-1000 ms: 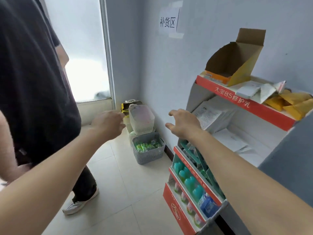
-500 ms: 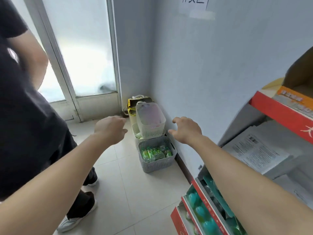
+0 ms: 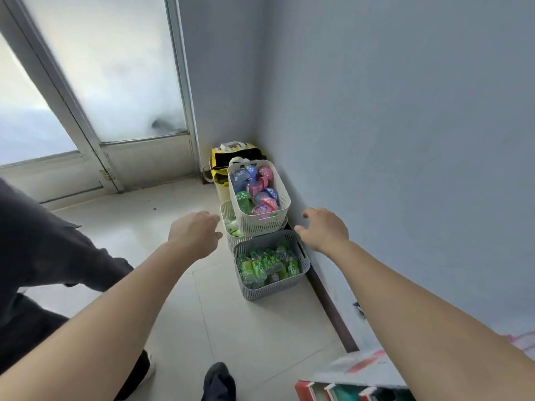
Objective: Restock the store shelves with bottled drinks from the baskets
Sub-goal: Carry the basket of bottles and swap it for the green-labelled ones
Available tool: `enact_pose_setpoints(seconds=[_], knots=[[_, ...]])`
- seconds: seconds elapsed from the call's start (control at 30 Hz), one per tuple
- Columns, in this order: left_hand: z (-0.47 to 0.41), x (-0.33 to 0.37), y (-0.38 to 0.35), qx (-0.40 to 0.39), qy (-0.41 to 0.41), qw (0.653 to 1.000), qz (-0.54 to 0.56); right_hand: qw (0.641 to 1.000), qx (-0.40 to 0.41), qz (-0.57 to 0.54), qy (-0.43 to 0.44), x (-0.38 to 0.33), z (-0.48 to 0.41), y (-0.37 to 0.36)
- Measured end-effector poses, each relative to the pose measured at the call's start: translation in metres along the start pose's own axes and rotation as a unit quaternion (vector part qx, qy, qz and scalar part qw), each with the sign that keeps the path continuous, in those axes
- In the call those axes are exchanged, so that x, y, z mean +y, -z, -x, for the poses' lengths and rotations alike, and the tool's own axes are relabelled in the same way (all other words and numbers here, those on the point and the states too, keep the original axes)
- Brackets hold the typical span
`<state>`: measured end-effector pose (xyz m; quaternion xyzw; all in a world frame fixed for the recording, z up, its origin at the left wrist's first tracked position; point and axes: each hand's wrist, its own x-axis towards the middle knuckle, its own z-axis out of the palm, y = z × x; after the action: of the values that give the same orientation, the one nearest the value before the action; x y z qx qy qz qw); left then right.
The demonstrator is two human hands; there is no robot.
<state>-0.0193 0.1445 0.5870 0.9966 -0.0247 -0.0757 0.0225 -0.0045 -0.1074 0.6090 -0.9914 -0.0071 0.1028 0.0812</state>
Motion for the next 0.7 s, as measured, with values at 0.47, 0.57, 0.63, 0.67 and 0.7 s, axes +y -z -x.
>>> enact_pose_setpoints(seconds=[0.47,0.57,0.63,0.67,0.7], knots=[[-0.198,0.004,-0.125,-0.155,0.017,0.987,0.024,0.991,-0.111,0.002,-0.07,0.059,-0.201,-0.093],[-0.231,0.012,-0.166,-0.181,0.041,0.982,0.047,0.99,-0.121,0.004,-0.071,0.082,-0.245,-0.117],[-0.249,0.016,-0.197,-0.2,0.058,0.976,0.061,0.988,-0.131,0.002,-0.077,0.095,-0.27,-0.138],[-0.257,0.017,-0.214,-0.206,0.067,0.974,0.07,0.988,-0.134,0.0,-0.08,0.101,-0.282,-0.15],[-0.266,0.017,-0.231,-0.211,0.075,0.971,0.077,0.987,-0.137,-0.003,-0.084,0.107,-0.293,-0.163]])
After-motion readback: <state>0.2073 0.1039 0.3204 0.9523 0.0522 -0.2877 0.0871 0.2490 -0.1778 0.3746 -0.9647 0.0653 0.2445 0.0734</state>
